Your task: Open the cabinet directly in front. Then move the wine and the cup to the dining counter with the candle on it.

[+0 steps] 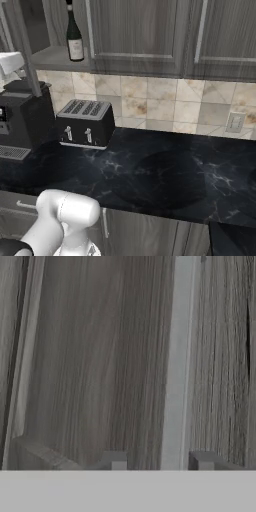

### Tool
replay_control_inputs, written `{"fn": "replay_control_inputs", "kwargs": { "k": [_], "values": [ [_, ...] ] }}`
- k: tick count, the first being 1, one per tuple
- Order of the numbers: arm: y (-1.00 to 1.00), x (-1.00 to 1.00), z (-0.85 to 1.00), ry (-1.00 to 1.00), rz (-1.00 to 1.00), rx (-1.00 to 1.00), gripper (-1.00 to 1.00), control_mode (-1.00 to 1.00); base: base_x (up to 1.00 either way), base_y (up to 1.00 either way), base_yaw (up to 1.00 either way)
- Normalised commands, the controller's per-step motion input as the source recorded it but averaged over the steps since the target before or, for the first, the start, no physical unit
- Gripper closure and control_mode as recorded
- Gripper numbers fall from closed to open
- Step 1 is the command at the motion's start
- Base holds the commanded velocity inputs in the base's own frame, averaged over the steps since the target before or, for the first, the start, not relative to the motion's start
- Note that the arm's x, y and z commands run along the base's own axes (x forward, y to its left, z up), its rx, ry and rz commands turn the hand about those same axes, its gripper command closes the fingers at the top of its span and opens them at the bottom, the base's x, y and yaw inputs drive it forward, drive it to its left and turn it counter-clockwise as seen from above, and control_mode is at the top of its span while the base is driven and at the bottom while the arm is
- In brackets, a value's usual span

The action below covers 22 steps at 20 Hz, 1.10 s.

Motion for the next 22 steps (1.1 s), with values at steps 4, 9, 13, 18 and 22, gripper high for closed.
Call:
{"fn": "replay_control_inputs", "kwargs": {
  "k": [4, 9, 13, 18, 22],
  "values": [
    [1.0, -0.86, -0.01, -0.02, -0.13, -0.03, 1.0, -1.0, 0.0, 0.0, 0.0],
    [0.72, -0.24, -0.11, 0.01, -0.14, -0.01, -1.0, -1.0, 0.0, 0.0, 0.0],
    [0.0, -0.21, -0.03, -0.03, 0.0, 0.0, -1.0, -1.0, 0.0, 0.0, 0.0],
    [0.0, -0.88, 0.0, -0.17, 0.0, 0.0, -1.0, -1.0, 0.0, 0.0, 0.0],
    [-0.29, -0.91, 0.06, -0.14, 0.0, 0.07, -1.0, -1.0, 0.0, 0.0, 0.0]
  ]
}}
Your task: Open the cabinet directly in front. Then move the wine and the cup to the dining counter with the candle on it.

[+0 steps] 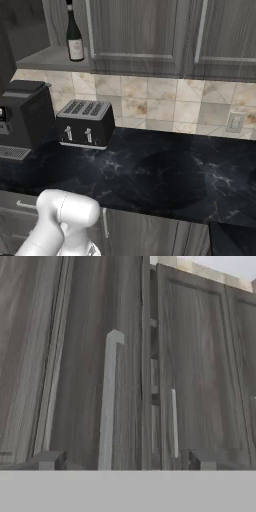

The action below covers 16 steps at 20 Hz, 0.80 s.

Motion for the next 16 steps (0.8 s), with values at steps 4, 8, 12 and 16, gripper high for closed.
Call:
{"fn": "replay_control_inputs", "kwargs": {
  "k": [4, 8, 12, 16],
  "values": [
    [-1.0, -0.26, 0.12, 0.0, 0.11, 0.36, -1.0, -1.0, 0.0, 0.0, 0.0],
    [-1.0, -0.19, 0.01, 0.0, 0.34, 0.3, -1.0, -1.0, 0.0, 0.0, 0.0],
    [-0.97, -0.01, 0.0, 0.0, 0.41, 0.16, -1.0, -1.0, 0.0, 0.0, 0.0],
    [-0.84, 0.1, 0.0, 0.0, 0.49, 0.03, -1.0, -1.0, 0.0, 0.0, 0.0]
  ]
}}
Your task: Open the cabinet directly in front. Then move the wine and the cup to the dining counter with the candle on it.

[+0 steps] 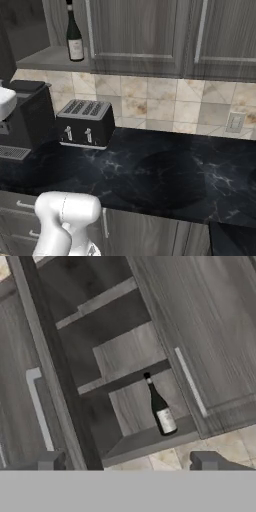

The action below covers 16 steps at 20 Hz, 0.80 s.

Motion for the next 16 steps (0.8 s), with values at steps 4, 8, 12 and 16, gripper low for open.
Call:
{"fn": "replay_control_inputs", "kwargs": {
  "k": [4, 8, 12, 16],
  "values": [
    [-0.69, 0.34, -0.07, 0.0, 0.46, 0.05, -1.0, -1.0, 0.0, 0.0, 0.0],
    [-0.31, 0.74, -0.11, 0.02, 0.35, 0.08, -1.0, -1.0, 0.0, 0.0, 0.0],
    [-0.01, 0.7, -0.03, 0.03, 0.3, 0.07, -1.0, -1.0, 0.0, 0.0, 0.0],
    [0.05, 0.64, 0.0, 0.03, 0.25, 0.0, -1.0, -1.0, 0.0, 0.0, 0.0]
  ]
}}
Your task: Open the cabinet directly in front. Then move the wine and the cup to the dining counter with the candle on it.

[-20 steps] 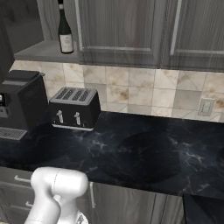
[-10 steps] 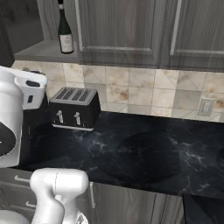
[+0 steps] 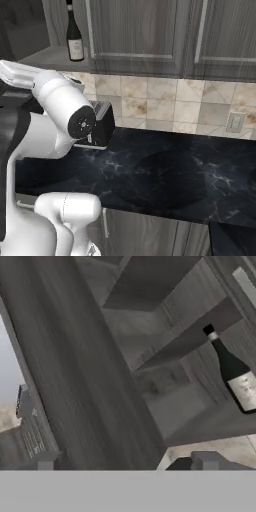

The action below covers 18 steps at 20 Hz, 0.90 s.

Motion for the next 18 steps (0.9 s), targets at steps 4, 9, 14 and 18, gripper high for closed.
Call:
{"fn": "replay_control_inputs", "kwargs": {
  "k": [4, 9, 14, 18],
  "values": [
    [0.34, 0.64, 0.0, 0.08, 0.22, 0.0, -1.0, -1.0, 0.0, 0.0, 0.0],
    [0.86, 0.55, 0.0, 0.11, 0.23, 0.0, -1.0, -1.0, 0.0, 0.0, 0.0],
    [1.0, 0.53, 0.0, 0.1, 0.22, -0.02, -1.0, -1.0, 0.0, 0.0, 0.0],
    [1.0, 0.56, 0.0, 0.09, 0.21, -0.05, -1.0, -1.0, 0.0, 0.0, 0.0]
  ]
}}
